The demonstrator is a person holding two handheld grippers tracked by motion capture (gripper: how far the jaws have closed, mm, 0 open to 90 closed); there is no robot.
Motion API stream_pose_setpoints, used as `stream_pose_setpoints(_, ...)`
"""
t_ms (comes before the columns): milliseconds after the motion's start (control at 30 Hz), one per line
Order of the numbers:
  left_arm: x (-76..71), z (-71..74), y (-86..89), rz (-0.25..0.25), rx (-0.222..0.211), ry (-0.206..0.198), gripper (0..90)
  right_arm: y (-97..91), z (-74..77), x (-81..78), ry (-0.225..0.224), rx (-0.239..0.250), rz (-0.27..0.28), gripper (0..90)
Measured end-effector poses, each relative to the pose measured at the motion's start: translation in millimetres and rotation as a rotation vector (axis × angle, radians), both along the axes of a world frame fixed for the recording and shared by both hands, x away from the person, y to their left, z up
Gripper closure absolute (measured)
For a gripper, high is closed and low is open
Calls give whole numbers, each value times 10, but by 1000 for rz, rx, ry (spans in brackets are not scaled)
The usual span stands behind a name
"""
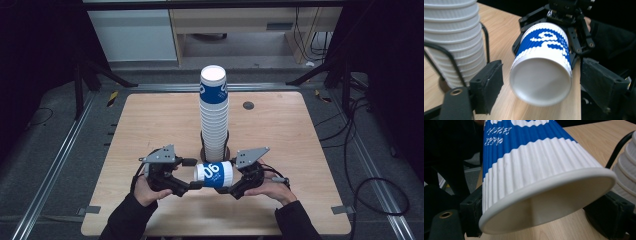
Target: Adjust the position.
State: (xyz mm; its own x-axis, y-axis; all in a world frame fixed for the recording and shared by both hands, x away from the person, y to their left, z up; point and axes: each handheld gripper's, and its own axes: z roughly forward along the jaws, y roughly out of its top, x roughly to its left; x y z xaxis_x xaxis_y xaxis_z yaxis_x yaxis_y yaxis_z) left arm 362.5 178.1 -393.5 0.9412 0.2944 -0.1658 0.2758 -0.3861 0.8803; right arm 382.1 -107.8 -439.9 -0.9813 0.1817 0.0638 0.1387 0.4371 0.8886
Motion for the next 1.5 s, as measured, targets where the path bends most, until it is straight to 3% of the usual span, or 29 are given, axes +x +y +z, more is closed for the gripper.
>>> stream_pose_setpoints(200,31,-62,-2,-12,72,18,167,12,-28,6,-14,-55,-12,135)
stream_pose_setpoints(333,35,-163,-102,-39,139,39,160,49,-57,-3,-26,-99,-9,135)
stream_pose_setpoints(500,53,-267,-192,-68,190,64,177,112,-95,-25,-34,-136,11,136)
stream_pose_setpoints(767,47,-298,-203,-95,229,57,270,167,-128,-45,-30,-164,37,135)
stream_pose_setpoints(933,45,-292,-193,-94,215,41,275,169,-134,-38,-23,-166,33,120)
stream_pose_setpoints(1233,79,-240,-79,-46,175,22,276,54,-25,-4,-17,-91,-25,62)
stream_pose_setpoints(1500,124,-194,85,27,81,-7,276,-107,66,52,1,-14,-94,56)
